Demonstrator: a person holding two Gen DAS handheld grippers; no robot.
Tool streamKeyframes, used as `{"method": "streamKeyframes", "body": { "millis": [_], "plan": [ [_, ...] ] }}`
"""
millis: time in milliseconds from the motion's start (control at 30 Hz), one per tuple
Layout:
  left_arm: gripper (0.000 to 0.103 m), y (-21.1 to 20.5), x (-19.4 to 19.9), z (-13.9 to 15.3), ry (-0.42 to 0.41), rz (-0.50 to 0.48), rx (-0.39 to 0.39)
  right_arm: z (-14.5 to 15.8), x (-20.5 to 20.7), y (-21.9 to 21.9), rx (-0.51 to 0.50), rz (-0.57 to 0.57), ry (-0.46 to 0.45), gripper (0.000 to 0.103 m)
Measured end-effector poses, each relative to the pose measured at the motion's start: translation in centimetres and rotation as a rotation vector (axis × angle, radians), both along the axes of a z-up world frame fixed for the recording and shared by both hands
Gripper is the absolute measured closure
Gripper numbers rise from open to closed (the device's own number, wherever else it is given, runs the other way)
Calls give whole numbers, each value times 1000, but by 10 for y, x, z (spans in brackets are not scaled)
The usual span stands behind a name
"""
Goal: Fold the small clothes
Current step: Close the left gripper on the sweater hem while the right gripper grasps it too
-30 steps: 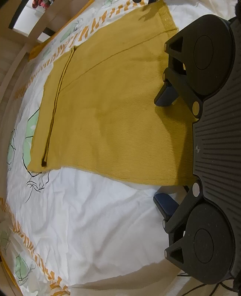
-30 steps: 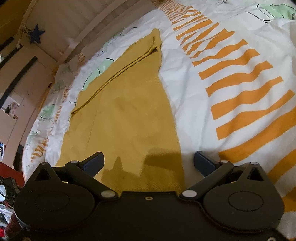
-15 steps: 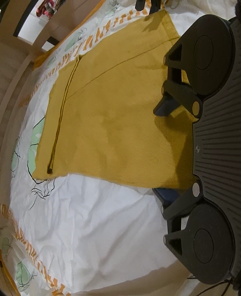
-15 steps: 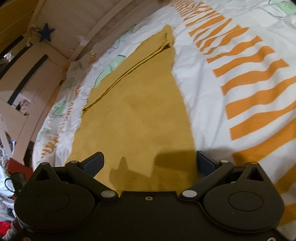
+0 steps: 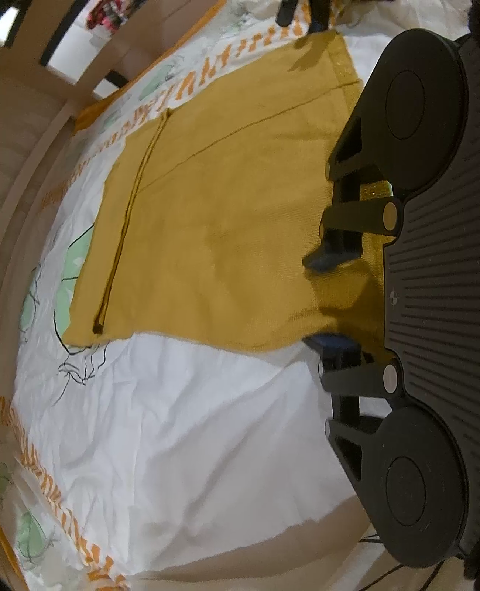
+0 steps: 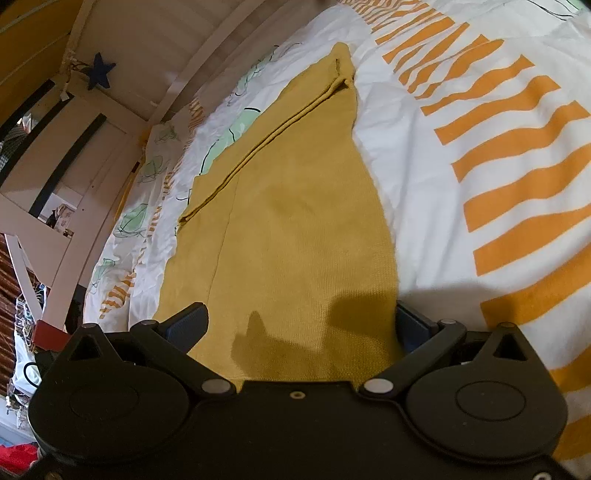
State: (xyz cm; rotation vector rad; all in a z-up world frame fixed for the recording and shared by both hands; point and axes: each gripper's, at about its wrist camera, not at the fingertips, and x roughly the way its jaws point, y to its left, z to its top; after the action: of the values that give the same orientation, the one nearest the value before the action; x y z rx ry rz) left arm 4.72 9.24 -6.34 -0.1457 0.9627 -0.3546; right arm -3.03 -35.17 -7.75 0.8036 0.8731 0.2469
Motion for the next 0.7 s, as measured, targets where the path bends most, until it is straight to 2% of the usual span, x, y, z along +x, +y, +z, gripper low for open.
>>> {"method": "streamKeyframes", "body": {
  "millis": [100,133,167,200,233,267,367,467,700],
  "plan": [
    [86,9,2,-1,12,28,-52,2,1,1,-23,-5,12,6],
    [89,11,2,-1,14,34,-62,4,0,3,-54,-9,21,16],
    [90,12,2,-1,15,38,-74,6,0,5,-90,-13,28,33],
    [91,12,2,0,15,39,-75,8,-2,6,-128,-24,35,42],
    [93,12,2,0,11,37,-75,9,-3,6,-138,-30,39,67],
    [94,11,1,1,6,32,-76,8,-3,5,-128,-34,44,89],
    [96,11,-1,4,-6,31,-84,9,-4,8,-147,-35,43,88],
    [98,16,-3,10,-20,37,-117,23,-6,13,-182,-28,-10,88],
    [98,23,3,38,-94,48,-183,49,-4,8,-136,-69,-122,88]
  ]
}}
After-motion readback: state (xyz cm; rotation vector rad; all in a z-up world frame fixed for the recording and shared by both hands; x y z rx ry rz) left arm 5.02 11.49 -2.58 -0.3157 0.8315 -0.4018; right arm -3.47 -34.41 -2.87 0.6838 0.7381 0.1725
